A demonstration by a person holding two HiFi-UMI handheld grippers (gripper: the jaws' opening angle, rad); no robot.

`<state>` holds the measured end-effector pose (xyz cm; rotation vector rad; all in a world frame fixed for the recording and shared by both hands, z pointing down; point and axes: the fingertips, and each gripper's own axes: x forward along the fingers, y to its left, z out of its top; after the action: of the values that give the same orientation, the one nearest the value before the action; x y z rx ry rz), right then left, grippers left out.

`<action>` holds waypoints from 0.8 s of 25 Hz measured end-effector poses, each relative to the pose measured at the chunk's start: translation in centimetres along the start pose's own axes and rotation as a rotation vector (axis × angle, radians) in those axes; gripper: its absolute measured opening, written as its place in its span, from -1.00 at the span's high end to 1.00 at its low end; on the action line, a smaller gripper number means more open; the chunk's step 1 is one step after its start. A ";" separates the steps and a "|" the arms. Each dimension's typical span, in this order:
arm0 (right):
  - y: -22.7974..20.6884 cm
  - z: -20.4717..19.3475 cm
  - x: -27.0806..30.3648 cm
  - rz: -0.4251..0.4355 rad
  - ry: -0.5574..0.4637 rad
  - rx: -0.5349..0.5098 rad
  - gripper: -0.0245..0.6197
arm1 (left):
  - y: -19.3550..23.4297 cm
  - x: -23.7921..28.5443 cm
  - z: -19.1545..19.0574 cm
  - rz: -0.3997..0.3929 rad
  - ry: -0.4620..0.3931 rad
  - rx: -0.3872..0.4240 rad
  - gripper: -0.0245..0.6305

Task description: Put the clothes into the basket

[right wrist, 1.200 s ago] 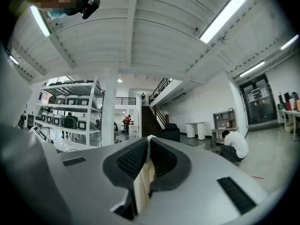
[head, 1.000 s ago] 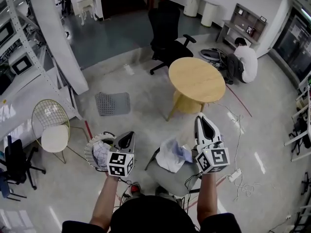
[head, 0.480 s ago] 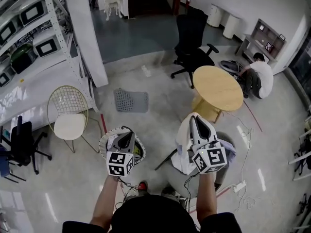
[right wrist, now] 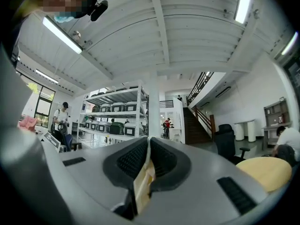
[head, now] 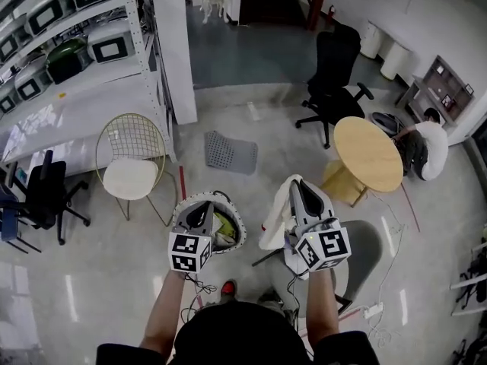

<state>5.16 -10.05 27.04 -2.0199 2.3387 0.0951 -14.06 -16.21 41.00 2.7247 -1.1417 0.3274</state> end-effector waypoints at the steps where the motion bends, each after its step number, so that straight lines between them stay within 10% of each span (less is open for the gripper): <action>1: 0.8 0.0 0.8 0.018 -0.003 0.001 0.80 | 0.9 -0.5 -0.1 0.017 0.000 -0.005 0.91; 20: 12.1 2.2 12.1 0.294 -0.053 0.009 0.80 | 12.9 -8.0 -0.8 0.279 -0.044 -0.077 0.91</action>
<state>-8.54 -20.01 24.09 -1.6339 2.5777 0.1456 -28.88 -19.47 40.53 2.5187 -1.5176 0.2537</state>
